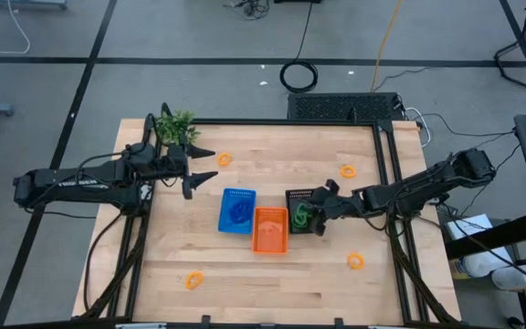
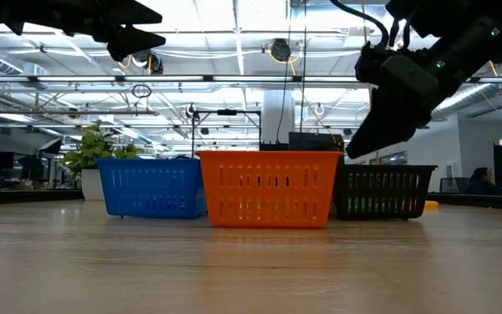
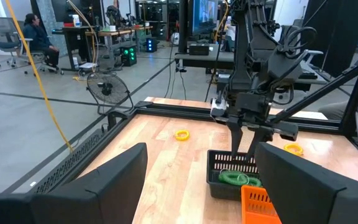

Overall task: Sort spring keychains
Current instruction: Put the yellow spring keychain into the orange bin

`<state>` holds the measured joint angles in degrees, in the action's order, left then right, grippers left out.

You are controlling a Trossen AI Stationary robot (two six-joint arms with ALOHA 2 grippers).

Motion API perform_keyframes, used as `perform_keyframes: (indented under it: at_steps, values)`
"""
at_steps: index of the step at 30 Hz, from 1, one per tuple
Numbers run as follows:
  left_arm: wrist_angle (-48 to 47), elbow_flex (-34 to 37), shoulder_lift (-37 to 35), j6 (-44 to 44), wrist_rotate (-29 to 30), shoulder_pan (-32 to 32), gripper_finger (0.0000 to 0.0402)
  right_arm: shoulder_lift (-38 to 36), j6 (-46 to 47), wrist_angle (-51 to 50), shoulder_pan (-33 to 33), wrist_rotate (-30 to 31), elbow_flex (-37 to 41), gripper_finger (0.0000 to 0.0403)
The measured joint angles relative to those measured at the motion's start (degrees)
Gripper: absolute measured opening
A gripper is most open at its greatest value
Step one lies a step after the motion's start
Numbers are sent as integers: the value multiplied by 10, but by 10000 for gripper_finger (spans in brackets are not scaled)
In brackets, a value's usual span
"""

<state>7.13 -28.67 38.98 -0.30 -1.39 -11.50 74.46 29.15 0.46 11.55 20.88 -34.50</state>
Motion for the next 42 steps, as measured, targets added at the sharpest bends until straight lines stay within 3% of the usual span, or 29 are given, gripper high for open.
perform_keyframes:
  at_steps: [6, 12, 16, 20, 24, 29, 35, 42]
  values:
    - [0, 0, 0, 0, 0, 0, 308, -22, -28, -1, -5, 0, -15, 138]
    - [0, 0, 0, 0, 0, 0, 308, -92, -29, -79, -51, 34, -33, 138]
    - [0, 0, 0, 0, 0, 0, 308, -140, -24, -177, -106, 46, -33, 130]
    - [0, 0, 0, 0, 0, 0, 308, -168, 59, -334, -189, 44, -33, 122]
    - [0, 0, 0, 0, 0, 0, 308, -164, 107, -456, -268, 4, -32, 118]
    - [0, 0, 0, 0, 0, 0, 308, -145, 37, -435, -317, -38, -32, 118]
    - [0, 0, 0, 0, 0, 0, 308, -110, -109, -364, -351, -74, -32, 113]
    - [0, 0, 0, 0, 0, 0, 308, -46, -140, -359, -404, -107, -32, 110]
